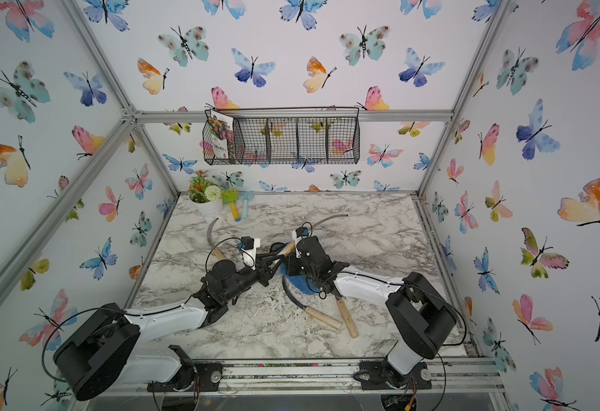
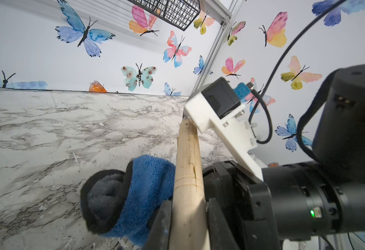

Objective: Wipe small sickles with rags
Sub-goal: Adjust the small sickle.

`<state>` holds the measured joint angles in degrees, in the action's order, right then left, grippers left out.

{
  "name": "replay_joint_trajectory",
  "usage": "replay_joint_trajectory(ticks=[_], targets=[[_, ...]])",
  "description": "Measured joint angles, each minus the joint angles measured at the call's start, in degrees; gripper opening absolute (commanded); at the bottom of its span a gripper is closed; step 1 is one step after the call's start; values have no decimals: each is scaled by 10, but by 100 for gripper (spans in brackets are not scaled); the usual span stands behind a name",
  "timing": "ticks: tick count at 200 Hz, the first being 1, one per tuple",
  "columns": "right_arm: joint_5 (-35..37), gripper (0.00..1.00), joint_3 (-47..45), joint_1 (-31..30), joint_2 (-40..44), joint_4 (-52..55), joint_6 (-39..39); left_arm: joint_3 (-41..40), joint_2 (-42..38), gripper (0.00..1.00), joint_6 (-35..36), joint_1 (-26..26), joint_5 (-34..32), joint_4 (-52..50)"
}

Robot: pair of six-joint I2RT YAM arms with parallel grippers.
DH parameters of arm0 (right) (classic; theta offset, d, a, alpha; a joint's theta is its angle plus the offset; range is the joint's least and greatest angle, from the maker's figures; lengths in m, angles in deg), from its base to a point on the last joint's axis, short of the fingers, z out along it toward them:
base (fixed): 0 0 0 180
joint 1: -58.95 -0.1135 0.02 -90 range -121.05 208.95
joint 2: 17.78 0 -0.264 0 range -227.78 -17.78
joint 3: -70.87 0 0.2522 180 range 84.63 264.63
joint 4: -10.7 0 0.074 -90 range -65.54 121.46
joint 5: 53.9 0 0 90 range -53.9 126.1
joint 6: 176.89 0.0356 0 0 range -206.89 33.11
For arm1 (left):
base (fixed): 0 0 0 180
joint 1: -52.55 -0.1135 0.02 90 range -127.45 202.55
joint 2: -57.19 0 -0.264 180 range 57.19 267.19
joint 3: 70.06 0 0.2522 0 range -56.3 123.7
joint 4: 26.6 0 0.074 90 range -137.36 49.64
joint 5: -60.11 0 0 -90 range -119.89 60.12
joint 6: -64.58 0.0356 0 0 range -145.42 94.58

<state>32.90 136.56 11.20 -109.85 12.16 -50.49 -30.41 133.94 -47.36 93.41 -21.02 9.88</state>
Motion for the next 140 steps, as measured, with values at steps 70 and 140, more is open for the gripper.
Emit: replay_joint_trajectory(ticks=[70, 140], targets=[[42, 2, -29, -4, 36, -6, -15, 23, 38, 0, -1, 0, 18, 5], [69, 3, -44, -3, 85, 3, -26, 23, 33, 0, -6, 4, 44, 30]])
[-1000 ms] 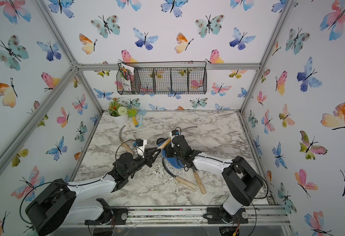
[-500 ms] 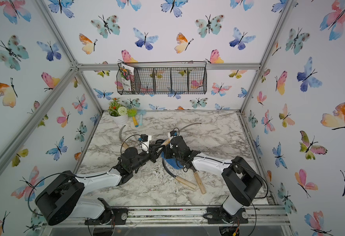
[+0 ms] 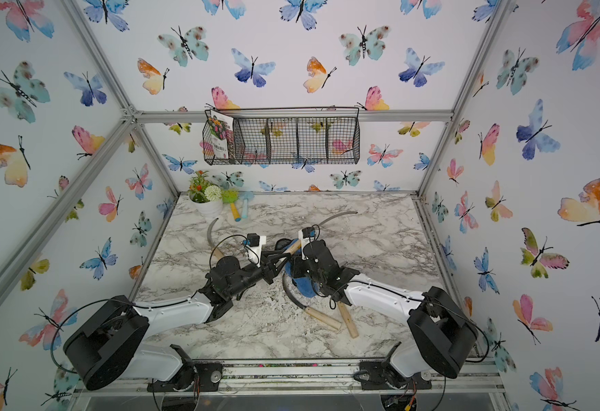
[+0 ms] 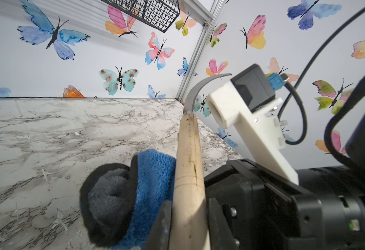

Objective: Wipe small sickles with rags
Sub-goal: Adjust the small sickle.

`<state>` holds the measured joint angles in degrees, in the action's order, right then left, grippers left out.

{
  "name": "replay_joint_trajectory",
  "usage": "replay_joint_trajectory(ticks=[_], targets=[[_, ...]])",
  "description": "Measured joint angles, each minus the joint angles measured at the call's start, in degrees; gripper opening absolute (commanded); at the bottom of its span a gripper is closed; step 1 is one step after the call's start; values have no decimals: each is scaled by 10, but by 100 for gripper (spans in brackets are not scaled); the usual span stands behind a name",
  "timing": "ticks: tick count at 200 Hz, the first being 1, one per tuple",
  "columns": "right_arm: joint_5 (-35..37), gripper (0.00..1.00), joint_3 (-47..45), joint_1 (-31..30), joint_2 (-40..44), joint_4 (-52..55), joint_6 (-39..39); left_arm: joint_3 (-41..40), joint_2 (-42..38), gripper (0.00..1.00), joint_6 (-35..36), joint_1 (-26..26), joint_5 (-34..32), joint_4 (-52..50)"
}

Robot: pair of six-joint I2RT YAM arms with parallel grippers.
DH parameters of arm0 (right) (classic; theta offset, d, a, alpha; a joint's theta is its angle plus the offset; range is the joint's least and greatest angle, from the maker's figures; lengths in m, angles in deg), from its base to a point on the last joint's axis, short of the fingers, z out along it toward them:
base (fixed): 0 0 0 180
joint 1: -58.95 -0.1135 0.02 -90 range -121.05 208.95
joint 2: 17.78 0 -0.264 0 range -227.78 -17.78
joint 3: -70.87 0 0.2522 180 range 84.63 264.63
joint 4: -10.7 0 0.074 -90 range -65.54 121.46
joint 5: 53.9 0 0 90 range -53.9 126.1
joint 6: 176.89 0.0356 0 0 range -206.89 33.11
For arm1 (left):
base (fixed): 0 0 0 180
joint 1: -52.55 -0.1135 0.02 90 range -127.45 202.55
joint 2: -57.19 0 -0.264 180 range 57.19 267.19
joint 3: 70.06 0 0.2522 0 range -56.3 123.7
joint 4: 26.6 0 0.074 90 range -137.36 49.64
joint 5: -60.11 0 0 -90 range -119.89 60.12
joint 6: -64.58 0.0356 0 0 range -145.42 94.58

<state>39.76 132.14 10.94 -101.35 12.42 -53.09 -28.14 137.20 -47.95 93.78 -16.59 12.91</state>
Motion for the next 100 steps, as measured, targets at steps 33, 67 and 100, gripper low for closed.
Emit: replay_joint_trajectory(ticks=[33, 67, 100], targets=[[-9, 3, 10, 14, -1, 16, -15, 1, 9, 0, -5, -1, 3, 5], [-10, 2, 42, 34, -1, 37, -34, 1, 19, 0, -8, -3, 12, -1], [-18, 2, 54, 42, -2, 38, -47, 12, 53, 0, -9, -3, 36, -2]])
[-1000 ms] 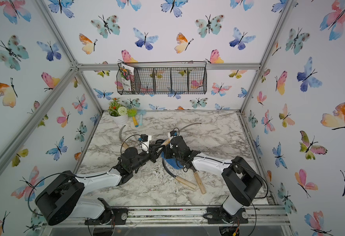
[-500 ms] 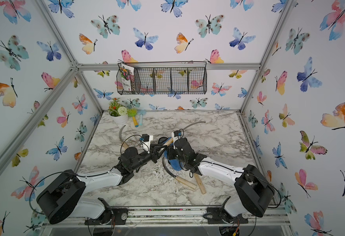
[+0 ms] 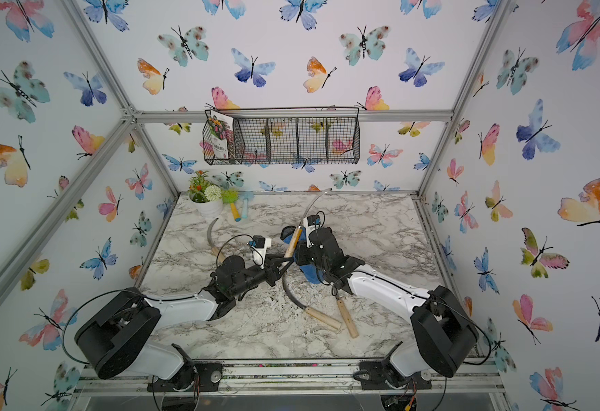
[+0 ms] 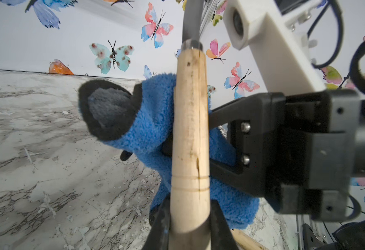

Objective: Wipe small sickles with rags
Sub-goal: Adjust the small sickle.

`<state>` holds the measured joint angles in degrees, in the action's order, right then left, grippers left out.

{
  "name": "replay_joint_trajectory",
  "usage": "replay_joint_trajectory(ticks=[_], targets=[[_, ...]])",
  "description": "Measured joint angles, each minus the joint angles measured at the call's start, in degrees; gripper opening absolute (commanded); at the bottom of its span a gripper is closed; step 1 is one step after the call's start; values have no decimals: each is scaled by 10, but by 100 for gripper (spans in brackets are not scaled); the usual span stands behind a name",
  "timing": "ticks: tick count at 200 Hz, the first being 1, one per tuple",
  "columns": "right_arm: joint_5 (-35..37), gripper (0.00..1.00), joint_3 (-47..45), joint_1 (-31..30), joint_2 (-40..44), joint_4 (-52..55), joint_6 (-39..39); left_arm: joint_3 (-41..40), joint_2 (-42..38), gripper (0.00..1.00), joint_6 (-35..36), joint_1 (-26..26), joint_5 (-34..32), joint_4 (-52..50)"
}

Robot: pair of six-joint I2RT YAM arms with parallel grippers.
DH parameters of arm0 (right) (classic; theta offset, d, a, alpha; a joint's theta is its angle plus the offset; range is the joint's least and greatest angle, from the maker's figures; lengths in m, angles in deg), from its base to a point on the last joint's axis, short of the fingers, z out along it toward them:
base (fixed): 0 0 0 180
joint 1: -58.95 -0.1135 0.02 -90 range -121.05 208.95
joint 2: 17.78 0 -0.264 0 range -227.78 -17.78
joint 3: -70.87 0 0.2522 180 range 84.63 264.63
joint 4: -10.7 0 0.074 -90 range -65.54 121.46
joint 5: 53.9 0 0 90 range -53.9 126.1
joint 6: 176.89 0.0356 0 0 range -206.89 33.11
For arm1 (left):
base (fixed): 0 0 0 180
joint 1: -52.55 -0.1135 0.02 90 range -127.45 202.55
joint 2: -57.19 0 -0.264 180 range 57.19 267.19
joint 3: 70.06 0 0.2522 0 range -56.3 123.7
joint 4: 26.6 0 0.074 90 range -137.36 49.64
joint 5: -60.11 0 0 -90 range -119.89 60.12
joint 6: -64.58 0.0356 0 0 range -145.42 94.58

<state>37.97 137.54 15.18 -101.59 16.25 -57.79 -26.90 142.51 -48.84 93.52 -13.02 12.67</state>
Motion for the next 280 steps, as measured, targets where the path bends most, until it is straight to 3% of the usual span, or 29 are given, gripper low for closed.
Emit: replay_joint_trajectory(ticks=[17, 41, 65, 127, 181, 239, 280], targets=[[-8, 2, 1, 6, -9, -1, 0, 8, 13, 0, 0, -1, 2, -7], [-20, 3, 1, 7, -26, -7, 3, 8, 15, 8, 0, -3, 2, -27], [-35, 2, 1, 7, -37, -16, 9, 8, 15, 0, 1, -5, 1, -43], [-30, 2, 0, 6, -34, -21, 10, 17, 16, 0, 5, -7, 5, -59], [-18, 3, -32, -4, 14, -30, 10, -5, 8, 0, 2, -33, 74, -36], [-30, 2, -32, -4, 57, -32, 20, -121, -108, 0, -10, -51, 101, 38], [-75, 2, 3, -26, 3, 3, 26, -196, -205, 0, -3, -54, 62, 102]])
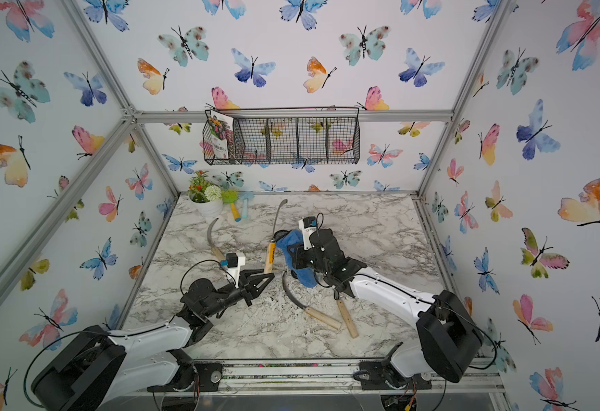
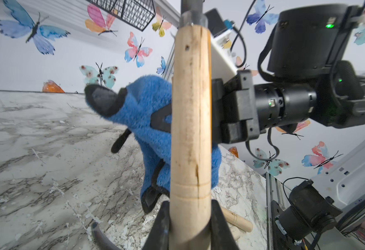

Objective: Wipe small sickles with rags
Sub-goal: Adjust the small sickle, then wipe the small sickle.

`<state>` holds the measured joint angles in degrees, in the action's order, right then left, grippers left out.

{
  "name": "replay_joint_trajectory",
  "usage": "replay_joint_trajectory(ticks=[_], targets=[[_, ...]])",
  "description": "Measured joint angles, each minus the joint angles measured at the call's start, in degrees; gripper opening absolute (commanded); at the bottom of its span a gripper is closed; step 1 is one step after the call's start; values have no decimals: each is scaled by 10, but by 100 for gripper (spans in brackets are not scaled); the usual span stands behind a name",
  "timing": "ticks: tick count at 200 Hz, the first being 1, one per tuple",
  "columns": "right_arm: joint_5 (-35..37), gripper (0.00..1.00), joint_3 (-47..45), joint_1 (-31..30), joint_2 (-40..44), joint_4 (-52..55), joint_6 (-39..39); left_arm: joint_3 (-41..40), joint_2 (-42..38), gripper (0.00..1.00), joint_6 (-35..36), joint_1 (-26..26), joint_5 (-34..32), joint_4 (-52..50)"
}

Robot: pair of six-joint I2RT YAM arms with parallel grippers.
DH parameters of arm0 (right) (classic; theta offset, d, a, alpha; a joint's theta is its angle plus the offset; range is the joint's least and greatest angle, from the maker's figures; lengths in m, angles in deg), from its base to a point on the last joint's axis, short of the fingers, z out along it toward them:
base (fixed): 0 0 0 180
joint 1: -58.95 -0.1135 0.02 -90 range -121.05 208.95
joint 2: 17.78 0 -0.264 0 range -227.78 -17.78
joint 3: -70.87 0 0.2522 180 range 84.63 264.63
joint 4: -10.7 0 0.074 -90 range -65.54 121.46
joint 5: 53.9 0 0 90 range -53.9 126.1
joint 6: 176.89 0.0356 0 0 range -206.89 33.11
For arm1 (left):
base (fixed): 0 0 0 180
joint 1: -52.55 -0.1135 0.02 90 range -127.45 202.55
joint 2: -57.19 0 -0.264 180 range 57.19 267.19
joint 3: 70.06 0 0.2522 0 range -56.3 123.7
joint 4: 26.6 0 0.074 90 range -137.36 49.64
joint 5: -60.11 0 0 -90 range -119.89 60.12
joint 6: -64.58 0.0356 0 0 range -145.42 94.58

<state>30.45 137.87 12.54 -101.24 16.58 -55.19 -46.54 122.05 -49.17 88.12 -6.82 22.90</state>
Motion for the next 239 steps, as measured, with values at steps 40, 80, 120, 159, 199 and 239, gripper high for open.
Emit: replay_joint_trajectory(ticks=[40, 80, 120, 159, 199, 239], targets=[[-45, 2, 16, -38, -32, 10, 16, -27, -36, 0, 3, 0, -32, 25], [-84, 2, 13, -51, -74, -26, 37, 5, 8, 0, 20, -1, -83, 47], [-98, 2, -28, -53, -76, -82, 50, 21, 114, 0, 10, -19, -84, 135], [-118, 2, -45, -53, -69, -125, 58, 46, 142, 0, 1, -23, -81, 131], [-122, 2, -75, -53, -56, -173, 71, 49, 194, 0, -26, -40, -54, 178], [-137, 2, -100, -53, -60, -247, 90, 55, 194, 0, -38, -46, -35, 178]])
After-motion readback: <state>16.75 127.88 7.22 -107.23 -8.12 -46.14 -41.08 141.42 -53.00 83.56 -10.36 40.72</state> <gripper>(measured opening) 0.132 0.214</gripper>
